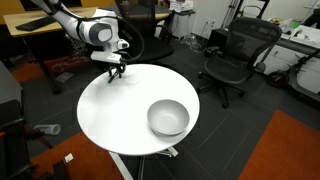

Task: Put the blue marker inside the grey bowl

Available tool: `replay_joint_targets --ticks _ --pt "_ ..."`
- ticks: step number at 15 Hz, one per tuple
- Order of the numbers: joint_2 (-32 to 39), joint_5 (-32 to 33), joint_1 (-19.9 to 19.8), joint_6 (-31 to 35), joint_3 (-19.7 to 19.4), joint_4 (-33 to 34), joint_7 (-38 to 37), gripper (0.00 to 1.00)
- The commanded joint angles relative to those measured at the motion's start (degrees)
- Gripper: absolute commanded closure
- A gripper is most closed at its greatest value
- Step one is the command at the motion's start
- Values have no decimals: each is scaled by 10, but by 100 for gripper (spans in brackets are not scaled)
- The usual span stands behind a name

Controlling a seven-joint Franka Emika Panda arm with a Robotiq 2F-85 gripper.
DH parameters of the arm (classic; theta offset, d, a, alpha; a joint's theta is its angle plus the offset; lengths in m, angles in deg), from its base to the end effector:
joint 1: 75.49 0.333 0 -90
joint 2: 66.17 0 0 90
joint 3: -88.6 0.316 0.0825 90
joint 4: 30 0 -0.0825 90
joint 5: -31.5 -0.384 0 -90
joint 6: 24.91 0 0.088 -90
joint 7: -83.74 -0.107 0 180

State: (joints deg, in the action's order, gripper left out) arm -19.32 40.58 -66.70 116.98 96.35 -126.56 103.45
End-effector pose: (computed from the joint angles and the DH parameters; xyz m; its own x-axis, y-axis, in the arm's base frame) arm 0.6429 0.1833 0.1246 0.7538 0.6570 -0.0136 0.6570 -0.7539 -0.0080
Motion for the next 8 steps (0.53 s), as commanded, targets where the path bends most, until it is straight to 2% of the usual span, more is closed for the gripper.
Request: replay_joint_targets --ticks 1,5,8 --pt "7 11 5 4 -6 13 -19 71" --pt "7 11 5 4 -6 16 -19 99" --pt "-6 11 5 7 -8 5 -24 95"
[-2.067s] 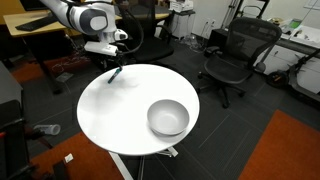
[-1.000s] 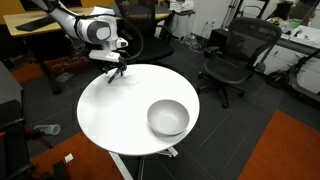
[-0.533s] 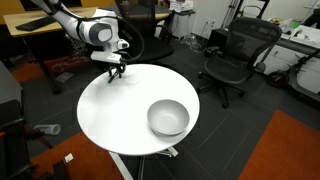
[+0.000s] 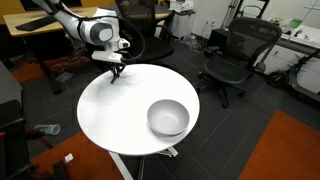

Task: Put the blue marker inside the grey bowl

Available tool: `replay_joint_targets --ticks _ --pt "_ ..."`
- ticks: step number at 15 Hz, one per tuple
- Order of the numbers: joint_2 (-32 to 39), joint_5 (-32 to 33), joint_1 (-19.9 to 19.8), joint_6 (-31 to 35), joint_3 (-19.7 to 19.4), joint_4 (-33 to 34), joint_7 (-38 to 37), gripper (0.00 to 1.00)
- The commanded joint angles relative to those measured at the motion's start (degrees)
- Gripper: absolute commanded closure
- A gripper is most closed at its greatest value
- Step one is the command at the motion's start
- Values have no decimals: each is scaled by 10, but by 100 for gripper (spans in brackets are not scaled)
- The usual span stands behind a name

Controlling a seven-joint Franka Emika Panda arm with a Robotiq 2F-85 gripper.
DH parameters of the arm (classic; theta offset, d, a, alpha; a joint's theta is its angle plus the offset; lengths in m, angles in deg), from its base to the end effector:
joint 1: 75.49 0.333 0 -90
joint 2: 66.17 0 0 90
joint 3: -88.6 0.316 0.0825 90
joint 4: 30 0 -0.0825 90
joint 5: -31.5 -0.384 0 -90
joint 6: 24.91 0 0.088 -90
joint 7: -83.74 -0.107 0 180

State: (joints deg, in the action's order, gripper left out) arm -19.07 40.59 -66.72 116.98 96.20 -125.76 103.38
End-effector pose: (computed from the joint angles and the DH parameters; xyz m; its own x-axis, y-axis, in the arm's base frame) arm 0.6475 0.1822 0.1269 0.7569 0.6536 -0.0060 0.6536 -0.7569 -0.0023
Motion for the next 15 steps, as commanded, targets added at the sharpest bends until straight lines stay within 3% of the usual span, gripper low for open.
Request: replay_joint_targets --ticks 1,15 --pt "-17 9 4 -1 -8 -6 -28 95" --pt "-176 55 12 -3 -86 -71 -172 95"
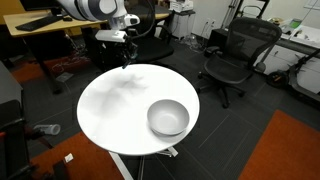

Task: Put the blue marker inside the grey bowl

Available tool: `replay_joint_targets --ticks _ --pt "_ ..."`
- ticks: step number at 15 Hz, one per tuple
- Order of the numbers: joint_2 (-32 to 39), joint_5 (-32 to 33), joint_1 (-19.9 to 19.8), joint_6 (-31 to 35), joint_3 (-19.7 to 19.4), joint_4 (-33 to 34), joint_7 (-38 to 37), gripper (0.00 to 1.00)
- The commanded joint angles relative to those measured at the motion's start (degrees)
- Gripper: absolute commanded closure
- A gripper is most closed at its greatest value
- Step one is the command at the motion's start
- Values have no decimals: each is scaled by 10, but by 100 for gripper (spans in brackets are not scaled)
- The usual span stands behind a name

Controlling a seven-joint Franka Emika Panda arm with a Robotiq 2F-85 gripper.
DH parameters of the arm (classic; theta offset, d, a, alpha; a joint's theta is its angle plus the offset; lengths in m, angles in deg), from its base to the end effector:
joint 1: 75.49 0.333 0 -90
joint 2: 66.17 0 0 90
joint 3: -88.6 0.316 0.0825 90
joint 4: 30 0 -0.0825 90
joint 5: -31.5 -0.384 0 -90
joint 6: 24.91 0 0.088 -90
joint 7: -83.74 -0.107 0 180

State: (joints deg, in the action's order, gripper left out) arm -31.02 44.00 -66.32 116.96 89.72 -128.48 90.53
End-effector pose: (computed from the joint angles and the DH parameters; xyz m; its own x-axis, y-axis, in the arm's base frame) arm 0.6757 0.1219 0.2454 0.8880 0.4456 0.1137 0.4263 -0.8903 0.1602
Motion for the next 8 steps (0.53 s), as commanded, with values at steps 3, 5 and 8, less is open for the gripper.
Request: replay_joint_targets --ticks 3,5,8 --pt "-98 31 3 1 -39 -67 -77 95" --pt "-124 38 -1 3 -51 -83 -99 95" --pt "-160 48 -9 5 -66 -109 -136 95"
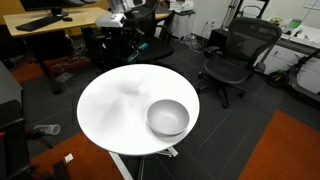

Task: Put the blue marker inside the grey bowl

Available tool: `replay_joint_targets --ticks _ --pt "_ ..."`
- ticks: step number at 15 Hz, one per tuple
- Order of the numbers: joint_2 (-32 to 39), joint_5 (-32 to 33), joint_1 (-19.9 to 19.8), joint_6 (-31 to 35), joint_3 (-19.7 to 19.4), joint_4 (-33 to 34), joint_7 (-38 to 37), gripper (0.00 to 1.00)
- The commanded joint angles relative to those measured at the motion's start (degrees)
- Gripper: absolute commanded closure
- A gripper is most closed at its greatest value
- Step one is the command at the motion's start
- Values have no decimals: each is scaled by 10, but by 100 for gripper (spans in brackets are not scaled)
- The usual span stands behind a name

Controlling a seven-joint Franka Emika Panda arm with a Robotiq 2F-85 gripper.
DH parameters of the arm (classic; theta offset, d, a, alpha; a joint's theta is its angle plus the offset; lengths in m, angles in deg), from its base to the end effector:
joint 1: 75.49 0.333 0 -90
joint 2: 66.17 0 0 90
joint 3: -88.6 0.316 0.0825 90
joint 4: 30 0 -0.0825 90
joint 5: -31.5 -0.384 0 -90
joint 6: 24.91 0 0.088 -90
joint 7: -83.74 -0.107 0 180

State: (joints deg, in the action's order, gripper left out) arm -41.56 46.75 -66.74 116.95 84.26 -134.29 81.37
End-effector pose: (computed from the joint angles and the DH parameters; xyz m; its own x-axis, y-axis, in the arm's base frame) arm 0.6646 0.0564 0.3251 0.9450 0.2534 0.2067 0.2057 -0.9520 0.2268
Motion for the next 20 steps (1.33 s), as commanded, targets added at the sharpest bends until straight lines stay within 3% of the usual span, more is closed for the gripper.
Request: replay_joint_targets --ticks 1,9,20 --pt "-67 21 -9 5 -16 -61 -52 95" --pt "-134 3 -61 4 -32 -115 -95 95" --pt "-112 -58 -141 11 -53 -102 -96 95"
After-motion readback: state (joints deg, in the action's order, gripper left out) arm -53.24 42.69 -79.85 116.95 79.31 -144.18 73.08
